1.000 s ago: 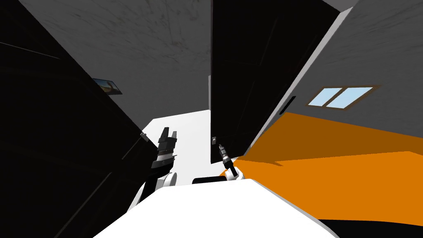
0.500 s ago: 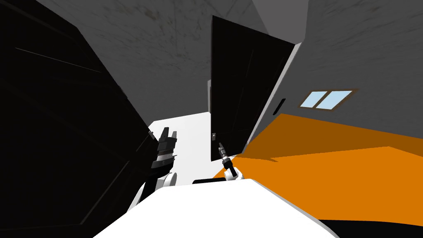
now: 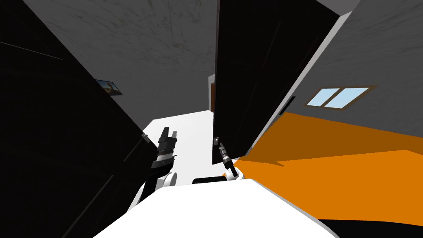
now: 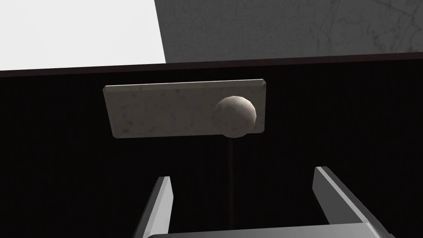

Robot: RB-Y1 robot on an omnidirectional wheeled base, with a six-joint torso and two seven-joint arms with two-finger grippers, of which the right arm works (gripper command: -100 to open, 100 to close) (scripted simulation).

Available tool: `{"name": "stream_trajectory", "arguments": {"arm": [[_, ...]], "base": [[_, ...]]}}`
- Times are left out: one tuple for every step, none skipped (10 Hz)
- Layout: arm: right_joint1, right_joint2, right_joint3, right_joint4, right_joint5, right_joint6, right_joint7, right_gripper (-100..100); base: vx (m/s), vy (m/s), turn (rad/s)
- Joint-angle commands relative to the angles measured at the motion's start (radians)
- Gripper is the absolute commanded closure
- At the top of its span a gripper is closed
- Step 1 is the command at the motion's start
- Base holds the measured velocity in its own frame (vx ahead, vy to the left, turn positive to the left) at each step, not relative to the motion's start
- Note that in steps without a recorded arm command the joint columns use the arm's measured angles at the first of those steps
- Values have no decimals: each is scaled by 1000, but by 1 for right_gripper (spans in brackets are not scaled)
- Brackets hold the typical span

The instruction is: Push the door open

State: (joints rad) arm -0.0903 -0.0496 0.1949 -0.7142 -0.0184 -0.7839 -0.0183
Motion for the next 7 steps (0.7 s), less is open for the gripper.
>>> {"name": "stream_trajectory", "arguments": {"arm": [[1,1,-3,-1,-1,-3,2,-100],[1,4,-4,0,-2,-5,3,-100],[1,10,-7,2,-3,-8,4,-100],[1,16,-8,3,-4,-11,6,-100],[4,12,-7,-3,-3,-7,5,-100],[4,12,-7,-3,-3,-7,5,100],[4,12,-7,-3,-3,-7,5,100]], "base": [[205,66,28],[193,47,15],[204,49,30],[225,41,24],[95,14,-7],[-23,1,2],[-36,-5,12]]}}
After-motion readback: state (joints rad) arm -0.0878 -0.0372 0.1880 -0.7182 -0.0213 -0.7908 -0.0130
